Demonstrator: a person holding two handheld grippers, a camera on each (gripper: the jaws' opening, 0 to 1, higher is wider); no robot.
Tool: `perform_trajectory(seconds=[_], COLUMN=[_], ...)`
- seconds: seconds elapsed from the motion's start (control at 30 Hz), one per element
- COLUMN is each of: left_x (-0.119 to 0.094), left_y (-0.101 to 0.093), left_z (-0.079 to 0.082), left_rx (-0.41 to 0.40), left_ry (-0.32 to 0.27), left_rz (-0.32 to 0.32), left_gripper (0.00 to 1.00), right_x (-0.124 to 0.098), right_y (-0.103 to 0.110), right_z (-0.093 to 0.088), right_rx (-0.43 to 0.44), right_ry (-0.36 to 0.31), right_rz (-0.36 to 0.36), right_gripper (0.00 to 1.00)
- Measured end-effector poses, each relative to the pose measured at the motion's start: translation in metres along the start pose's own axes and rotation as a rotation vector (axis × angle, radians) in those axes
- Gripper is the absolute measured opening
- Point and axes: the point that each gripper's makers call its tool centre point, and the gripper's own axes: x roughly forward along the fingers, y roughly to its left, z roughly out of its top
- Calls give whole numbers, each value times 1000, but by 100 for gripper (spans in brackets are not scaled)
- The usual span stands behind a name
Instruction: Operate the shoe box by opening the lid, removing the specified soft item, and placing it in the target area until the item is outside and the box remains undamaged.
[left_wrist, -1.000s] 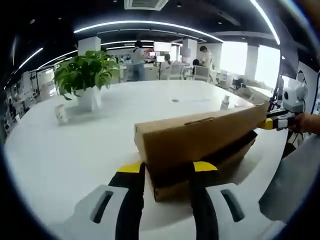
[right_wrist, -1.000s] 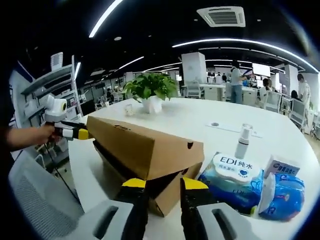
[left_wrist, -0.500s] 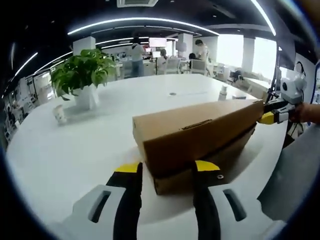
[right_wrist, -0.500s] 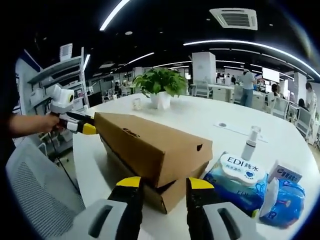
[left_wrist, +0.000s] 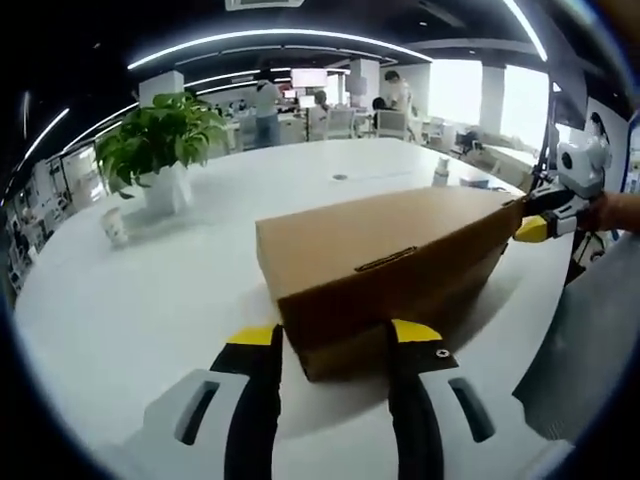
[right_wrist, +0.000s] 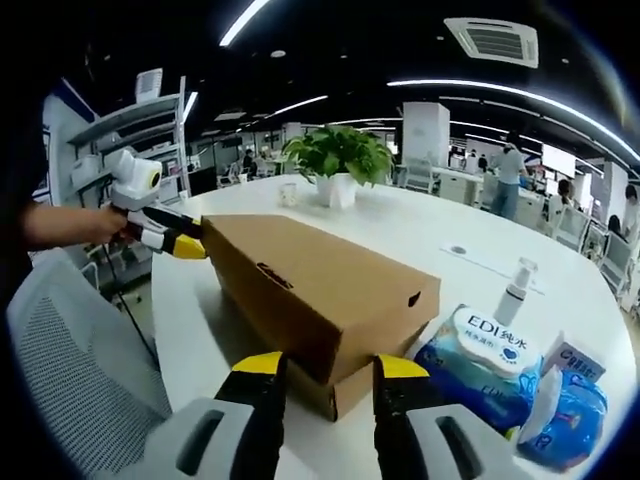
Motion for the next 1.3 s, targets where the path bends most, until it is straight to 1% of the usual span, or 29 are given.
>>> perform_trajectory(seconds=[0.1, 0.13, 0.27, 0.3, 0.43, 0.5, 0.7, 0.87, 1.0, 1.2, 1.3], left_x=[2, 4, 8, 9, 12, 13, 15, 18, 22, 27, 29], left_y=[-1, -2, -5, -5, -3, -2, 2, 1, 3, 5, 7], left_z=[-4, -7, -15, -17, -21, -22, -23, -27, -32, -34, -34], left_rx=[28, 52, 117, 118, 95, 85, 58, 58, 91, 79, 64], left_ry=[14, 29, 68, 73, 80, 80, 86, 98, 127, 130, 132], left_rz=[-8, -9, -16, -16, -13, -11, -4, -4, 14, 35, 32], left_gripper=[42, 42, 45, 45, 45, 43, 38, 38, 35, 34, 34], right_x=[4, 5, 12, 14, 18, 19, 19, 21, 25, 26, 28], right_y=[-1, 0, 2, 2, 0, 0, 1, 1, 1, 0, -2], right_z=[-6, -7, -16, -16, -18, -19, -21, -24, -29, -28, -27], right_rx=[-3, -3, -56, -44, -35, -18, -6, -3, 5, 1, 3], right_ry=[16, 23, 65, 66, 77, 81, 80, 90, 98, 99, 100], right_rz=[3, 4, 4, 7, 0, 0, -2, -8, -10, -16, -17], right_gripper=[31, 31, 32, 33, 33, 34, 33, 33, 32, 32, 32])
